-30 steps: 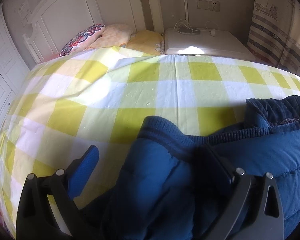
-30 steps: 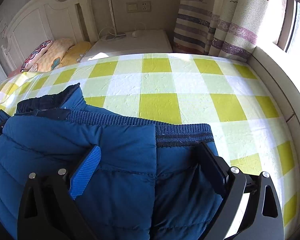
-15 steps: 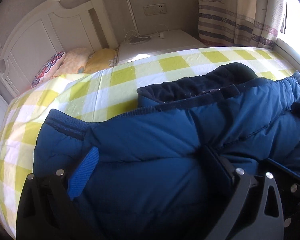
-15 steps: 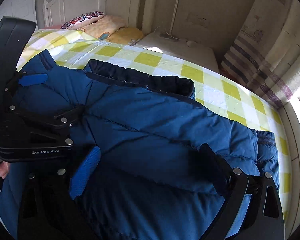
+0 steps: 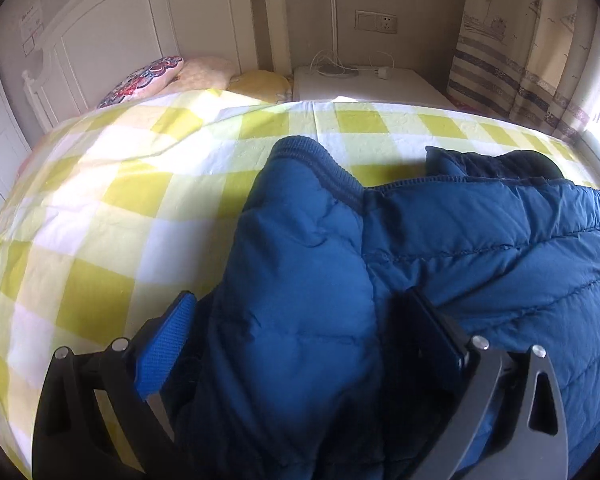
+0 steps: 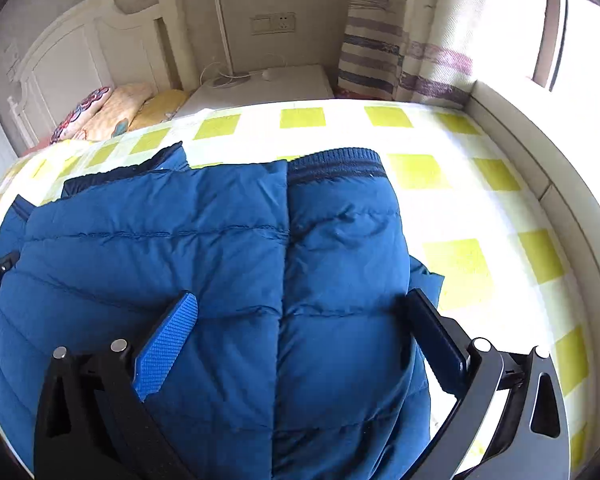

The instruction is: Fold large clothes

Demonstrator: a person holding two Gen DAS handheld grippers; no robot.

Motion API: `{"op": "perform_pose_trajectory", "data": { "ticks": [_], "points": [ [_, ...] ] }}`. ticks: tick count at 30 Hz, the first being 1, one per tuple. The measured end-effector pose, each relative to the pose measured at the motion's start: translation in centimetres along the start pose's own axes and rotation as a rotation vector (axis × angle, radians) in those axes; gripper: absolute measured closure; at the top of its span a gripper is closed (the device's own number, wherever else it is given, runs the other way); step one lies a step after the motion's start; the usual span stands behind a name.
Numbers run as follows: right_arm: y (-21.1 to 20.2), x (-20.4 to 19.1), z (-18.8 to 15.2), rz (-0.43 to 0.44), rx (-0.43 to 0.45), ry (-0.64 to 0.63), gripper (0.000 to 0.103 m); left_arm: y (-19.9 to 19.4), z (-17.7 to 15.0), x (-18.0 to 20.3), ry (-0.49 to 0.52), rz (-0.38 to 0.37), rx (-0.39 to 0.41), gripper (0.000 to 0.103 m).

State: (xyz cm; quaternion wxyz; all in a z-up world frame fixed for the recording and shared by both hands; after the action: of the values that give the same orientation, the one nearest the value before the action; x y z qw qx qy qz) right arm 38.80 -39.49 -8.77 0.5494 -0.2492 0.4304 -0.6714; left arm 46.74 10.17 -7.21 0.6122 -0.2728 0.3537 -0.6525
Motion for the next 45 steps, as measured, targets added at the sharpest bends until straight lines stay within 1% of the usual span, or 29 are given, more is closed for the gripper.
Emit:
{"op": "perform_pose_trajectory", "data": {
  "ticks": [3,6,8,9,10,11,12,13,14,16,18,19,20,21,22,24,26,31,36,39,40,41,42,43,44,45],
  "points": [
    [0.8,-0.1,0.0,0.01,-0.004,0.011,0.004,0.8,0.2,0.4,-0.004,0.02,-0.013,0.002],
    [0.7,0.1,-0.1,0.024,0.005,0.022,0.004,0.7,0.1,0.2,-0.017,0.014,-0.011,0.002],
    [0.0,0.0,0.0,0.002,0.019,0.014,0.005,0.5,0.1,0.2,-0.02,0.013,-0.009,0.002],
    [-1.0,-0.3,0.0,-0.043,0.047,-0.004,0.005,0.1,0.2,0.2,-0.018,0.032,-0.004,0.002],
    [-2.6,-1.0,-0.2,-0.075,0.094,-0.038,0.005,-0.8,0.2,0.3,-0.017,0.079,0.013,0.003],
    [-4.3,-2.2,-0.5,-0.057,0.142,-0.075,0.005,-2.1,0.2,0.6,-0.017,0.106,0.042,0.003],
    [-6.0,-3.6,-1.0,-0.013,0.182,-0.11,0.005,-3.7,0.0,1.4,-0.015,0.077,0.078,0.003],
    [-7.2,-5.2,-1.5,0.018,0.206,-0.153,0.005,-5.1,-0.2,2.4,-0.007,0.029,0.105,0.003],
    [-7.9,-7.0,-2.1,0.03,0.211,-0.206,0.005,-6.1,-0.5,3.7,0.011,-0.006,0.117,0.003],
    [-7.6,-10.8,-3.7,0.042,0.169,-0.332,0.005,-7.4,-1.4,7.3,0.073,-0.05,0.128,0.003],
    [-6.2,-13.8,-5.5,0.027,0.113,-0.432,0.005,-7.5,-2.7,11.1,0.159,-0.072,0.122,0.003],
    [-5.4,-14.6,-6.3,0.0,0.107,-0.459,0.005,-7.2,-3.4,12.7,0.205,-0.047,0.121,0.002],
    [-4.8,-14.8,-6.8,-0.025,0.113,-0.46,0.005,-7.0,-4.0,13.8,0.238,0.019,0.144,0.002],
    [-4.5,-14.5,-7.0,-0.019,0.116,-0.441,0.005,-7.0,-4.4,14.2,0.251,0.059,0.172,0.002],
    [-4.3,-14.1,-7.1,0.002,0.113,-0.42,0.005,-6.8,-4.6,14.2,0.245,0.059,0.18,0.002],
    [-4.0,-13.4,-7.1,0.043,0.11,-0.389,0.004,-6.2,-4.9,13.6,0.202,0.011,0.17,0.002],
    [-3.9,-13.3,-7.4,0.042,0.12,-0.388,0.004,-5.7,-4.9,13.1,0.177,-0.021,0.159,0.002],
    [-3.6,-13.1,-7.5,0.042,0.123,-0.38,0.004,-5.5,-5.1,13.2,0.184,0.001,0.167,0.002],
    [-3.4,-13.1,-7.4,0.04,0.11,-0.381,0.004,-5.4,-5.1,13.0,0.177,-0.008,0.155,0.002],
    [-3.6,-13.0,-6.9,0.046,0.066,-0.38,0.004,-5.5,-4.8,12.5,0.165,-0.04,0.127,0.002],
    [-4.0,-12.7,-6.6,0.038,0.049,-0.379,0.005,-5.7,-4.7,11.9,0.154,-0.054,0.111,0.002],
    [-4.8,-12.0,-6.4,0.015,0.055,-0.368,0.005,-6.2,-4.6,11.0,0.136,-0.054,0.106,0.002],
    [-5.8,-11.0,-6.2,-0.005,0.08,-0.343,0.005,-7.0,-4.8,9.8,0.116,-0.039,0.122,0.002],
    [-6.7,-9.6,-6.1,-0.006,0.1,-0.306,0.005,-7.8,-5.1,8.3,0.095,-0.018,0.142,0.002],
    [-7.1,-7.9,-6.0,-0.01,0.102,-0.262,0.005,-8.2,-5.5,6.6,0.072,0.008,0.152,0.002],
    [-7.2,-6.0,-6.1,-0.03,0.093,-0.222,0.005,-8.3,-5.9,4.8,0.049,0.034,0.148,0.002]
  ]
}}
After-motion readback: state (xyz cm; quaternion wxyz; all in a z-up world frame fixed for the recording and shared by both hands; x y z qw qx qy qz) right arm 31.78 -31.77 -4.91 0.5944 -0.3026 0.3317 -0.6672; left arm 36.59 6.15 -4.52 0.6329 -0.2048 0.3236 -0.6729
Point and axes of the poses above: each gripper's, at about its wrist camera, not at the fingertips, and y roughly the way its jaws point, x to its right, z to its top, the point moved 2 cm from there along y, roughly the way its jaws point, and after that the axes turned 2 degrees about y, right-handed, at the moved point
